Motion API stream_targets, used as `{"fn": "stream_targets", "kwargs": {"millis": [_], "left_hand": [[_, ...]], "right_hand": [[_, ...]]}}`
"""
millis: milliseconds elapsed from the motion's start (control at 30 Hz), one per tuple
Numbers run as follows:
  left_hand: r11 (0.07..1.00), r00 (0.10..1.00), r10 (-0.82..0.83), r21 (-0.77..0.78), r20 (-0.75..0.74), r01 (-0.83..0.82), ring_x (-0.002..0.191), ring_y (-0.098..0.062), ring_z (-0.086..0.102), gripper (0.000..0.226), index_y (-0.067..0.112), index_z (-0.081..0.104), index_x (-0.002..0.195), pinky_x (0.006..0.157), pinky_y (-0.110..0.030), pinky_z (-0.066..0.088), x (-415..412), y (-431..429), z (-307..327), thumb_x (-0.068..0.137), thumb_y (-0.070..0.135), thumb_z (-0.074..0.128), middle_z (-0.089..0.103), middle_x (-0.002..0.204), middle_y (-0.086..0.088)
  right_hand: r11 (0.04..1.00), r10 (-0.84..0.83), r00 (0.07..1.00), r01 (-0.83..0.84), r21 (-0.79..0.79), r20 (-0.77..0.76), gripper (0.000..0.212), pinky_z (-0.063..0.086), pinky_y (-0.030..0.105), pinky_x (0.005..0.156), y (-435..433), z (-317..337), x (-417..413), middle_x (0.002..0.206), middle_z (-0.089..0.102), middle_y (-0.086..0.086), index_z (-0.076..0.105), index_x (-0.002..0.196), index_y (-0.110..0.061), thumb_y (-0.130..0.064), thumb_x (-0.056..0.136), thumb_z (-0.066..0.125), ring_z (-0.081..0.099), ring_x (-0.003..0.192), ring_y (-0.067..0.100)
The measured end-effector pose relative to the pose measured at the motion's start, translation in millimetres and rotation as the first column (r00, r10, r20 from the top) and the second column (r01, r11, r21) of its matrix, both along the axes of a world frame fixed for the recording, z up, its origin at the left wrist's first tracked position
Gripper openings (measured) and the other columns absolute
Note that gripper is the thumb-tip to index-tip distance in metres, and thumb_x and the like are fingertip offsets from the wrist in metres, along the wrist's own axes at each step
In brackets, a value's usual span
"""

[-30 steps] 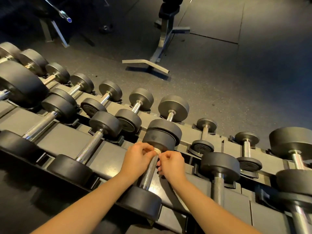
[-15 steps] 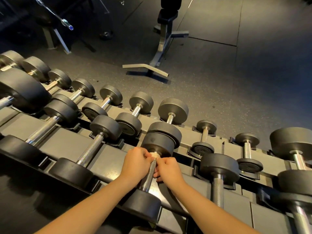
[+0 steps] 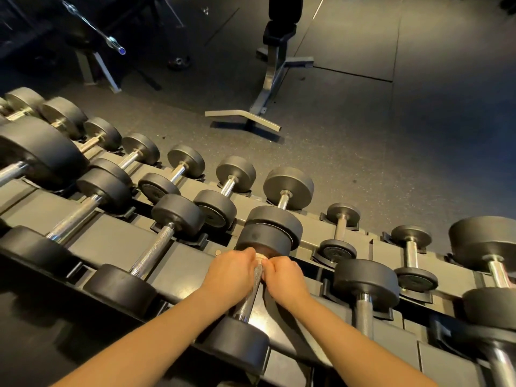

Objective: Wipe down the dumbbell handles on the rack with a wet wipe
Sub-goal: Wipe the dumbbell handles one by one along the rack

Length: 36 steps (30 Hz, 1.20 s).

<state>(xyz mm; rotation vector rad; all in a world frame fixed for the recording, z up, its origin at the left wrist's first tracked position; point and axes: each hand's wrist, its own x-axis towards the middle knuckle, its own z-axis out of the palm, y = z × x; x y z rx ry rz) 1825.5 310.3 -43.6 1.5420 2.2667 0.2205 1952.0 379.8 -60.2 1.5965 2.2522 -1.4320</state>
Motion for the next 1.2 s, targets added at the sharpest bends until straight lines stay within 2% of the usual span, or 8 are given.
{"fn": "stream_targets", "kwargs": {"millis": [67,167,367,500,800,967,1100,1200], "left_hand": [[0.966,0.952,-0.256,-0.026,-0.17,0.255,0.086,-0.02,0.063,0.016,0.021,0.061,0.105,0.071,-0.03,0.044,1,-4,9,0.1,0.03,0.048,0.067,0.098,-0.001],[0.915,0.918,-0.393,-0.125,-0.06,0.384,0.086,-0.018,0.064,0.02,0.024,0.061,0.107,0.077,-0.031,0.05,-8,-4,19,0.102,0.033,0.044,0.067,0.097,0.001],[0.996,0.998,-0.059,0.067,0.008,0.059,0.075,-0.012,0.058,0.027,0.027,0.046,0.093,0.068,-0.028,0.044,-4,3,17,0.095,0.048,0.063,0.058,0.082,0.009],[0.99,0.997,0.021,0.142,-0.068,-0.011,0.079,-0.014,0.064,0.022,0.021,0.068,0.093,0.069,-0.025,0.038,-9,6,2,0.098,0.041,0.06,0.068,0.086,0.004],[0.95,0.835,0.313,-0.168,0.452,-0.265,0.066,-0.03,0.064,0.045,0.008,0.063,0.064,0.068,-0.041,0.054,-20,15,-17,0.099,0.036,0.061,0.062,0.063,-0.012],[0.996,0.982,-0.041,-0.076,0.184,0.056,0.077,-0.017,0.062,0.031,0.023,0.059,0.085,0.075,-0.039,0.053,-13,-6,-3,0.107,0.037,0.041,0.064,0.081,0.003],[0.916,0.934,-0.153,-0.309,0.324,0.257,0.078,-0.014,0.057,0.029,0.024,0.055,0.082,0.078,-0.038,0.049,-23,-10,23,0.107,0.032,0.041,0.059,0.082,0.003],[0.838,0.912,-0.15,-0.44,0.382,0.322,0.072,-0.014,0.053,0.032,0.025,0.055,0.074,0.072,-0.035,0.044,-24,-9,35,0.103,0.036,0.05,0.058,0.077,0.003]], "right_hand": [[0.988,0.152,0.988,-0.152,0.008,0.039,0.046,0.057,0.042,0.076,4,3,4,0.074,0.069,0.005,0.062,0.066,-0.024,-0.035,0.105,0.041,0.066,0.074,0.023],[0.947,0.223,0.971,-0.235,-0.22,-0.082,0.046,0.053,0.032,0.073,4,7,13,0.061,0.064,-0.004,0.063,0.063,-0.017,-0.025,0.104,0.045,0.061,0.061,0.006],[0.99,-0.14,0.99,0.14,0.028,0.009,0.035,0.053,0.036,0.066,-5,2,12,0.068,0.064,0.001,0.063,0.07,-0.018,-0.036,0.1,0.055,0.063,0.067,0.017],[0.91,0.044,0.992,-0.088,0.406,0.118,0.037,0.052,0.027,0.069,-21,15,10,0.088,0.069,-0.006,0.068,0.098,-0.027,-0.049,0.105,0.04,0.065,0.078,0.011],[0.828,0.26,0.905,-0.388,0.405,0.336,0.029,0.044,0.032,0.064,-5,23,-5,0.092,0.07,0.005,0.067,0.096,-0.016,-0.031,0.105,0.044,0.068,0.085,0.027],[0.681,0.512,0.774,-0.63,0.373,0.373,0.03,0.052,0.035,0.068,5,33,-5,0.081,0.064,0.002,0.06,0.085,-0.017,-0.029,0.105,0.041,0.063,0.074,0.023],[0.794,0.575,0.793,-0.6,0.099,0.2,0.038,0.043,0.033,0.057,9,31,5,0.063,0.052,-0.002,0.052,0.066,-0.021,-0.035,0.1,0.044,0.051,0.059,0.016],[0.877,0.444,0.887,-0.46,0.141,0.129,0.031,0.048,0.041,0.055,2,25,13,0.06,0.057,0.0,0.058,0.066,-0.017,-0.036,0.091,0.056,0.056,0.057,0.019]]}}
